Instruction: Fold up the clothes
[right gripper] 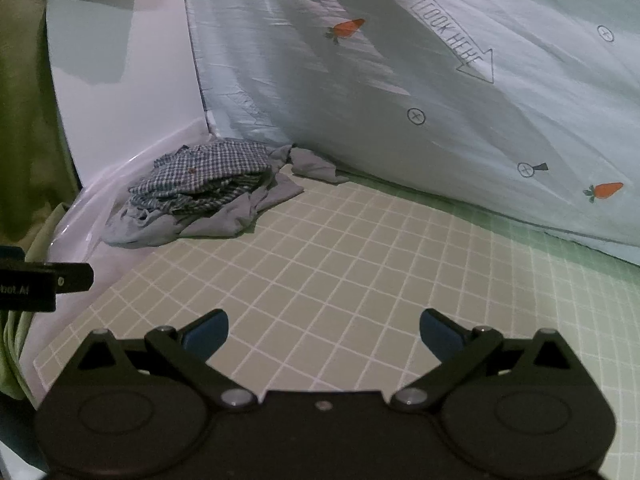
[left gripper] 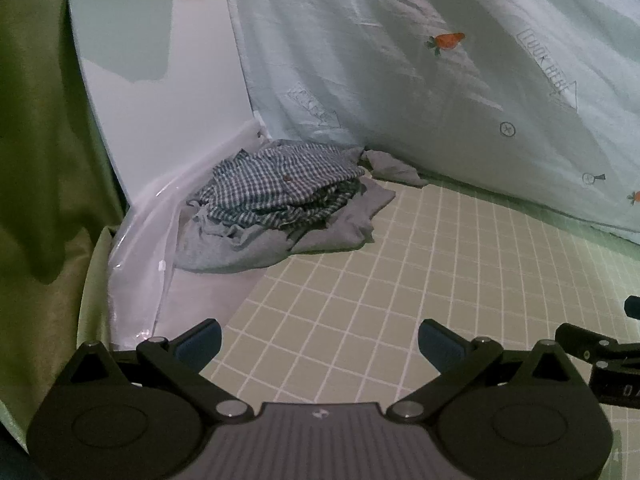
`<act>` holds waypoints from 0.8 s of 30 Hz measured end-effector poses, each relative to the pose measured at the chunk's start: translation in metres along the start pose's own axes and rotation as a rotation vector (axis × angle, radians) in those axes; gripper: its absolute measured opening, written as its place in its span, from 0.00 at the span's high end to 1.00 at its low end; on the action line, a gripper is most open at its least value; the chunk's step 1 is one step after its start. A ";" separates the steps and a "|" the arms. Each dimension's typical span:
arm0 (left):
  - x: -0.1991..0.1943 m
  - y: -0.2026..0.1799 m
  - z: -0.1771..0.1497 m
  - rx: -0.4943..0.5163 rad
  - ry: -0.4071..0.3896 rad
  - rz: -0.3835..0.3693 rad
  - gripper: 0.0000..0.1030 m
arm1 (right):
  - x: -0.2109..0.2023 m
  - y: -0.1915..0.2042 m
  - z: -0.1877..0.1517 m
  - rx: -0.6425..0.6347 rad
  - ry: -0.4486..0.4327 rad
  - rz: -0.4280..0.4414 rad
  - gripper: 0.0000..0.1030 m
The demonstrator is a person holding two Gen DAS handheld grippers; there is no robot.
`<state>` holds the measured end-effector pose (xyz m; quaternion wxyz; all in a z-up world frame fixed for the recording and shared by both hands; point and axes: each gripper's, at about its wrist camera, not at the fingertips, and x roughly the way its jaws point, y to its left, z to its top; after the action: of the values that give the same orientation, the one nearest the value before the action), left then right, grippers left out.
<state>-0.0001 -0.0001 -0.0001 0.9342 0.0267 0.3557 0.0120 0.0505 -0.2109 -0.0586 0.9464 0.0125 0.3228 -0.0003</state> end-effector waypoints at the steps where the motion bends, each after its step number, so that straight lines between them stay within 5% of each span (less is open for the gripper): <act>1: 0.000 0.000 0.000 0.000 0.000 0.000 0.00 | 0.000 0.001 0.000 0.000 0.000 0.001 0.00; 24: -0.003 0.004 -0.005 0.005 0.001 0.005 0.00 | 0.000 0.005 -0.002 -0.024 0.016 0.007 0.00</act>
<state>-0.0057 0.0043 -0.0022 0.9339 0.0298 0.3560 0.0133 0.0490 -0.2057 -0.0601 0.9439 0.0025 0.3301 0.0069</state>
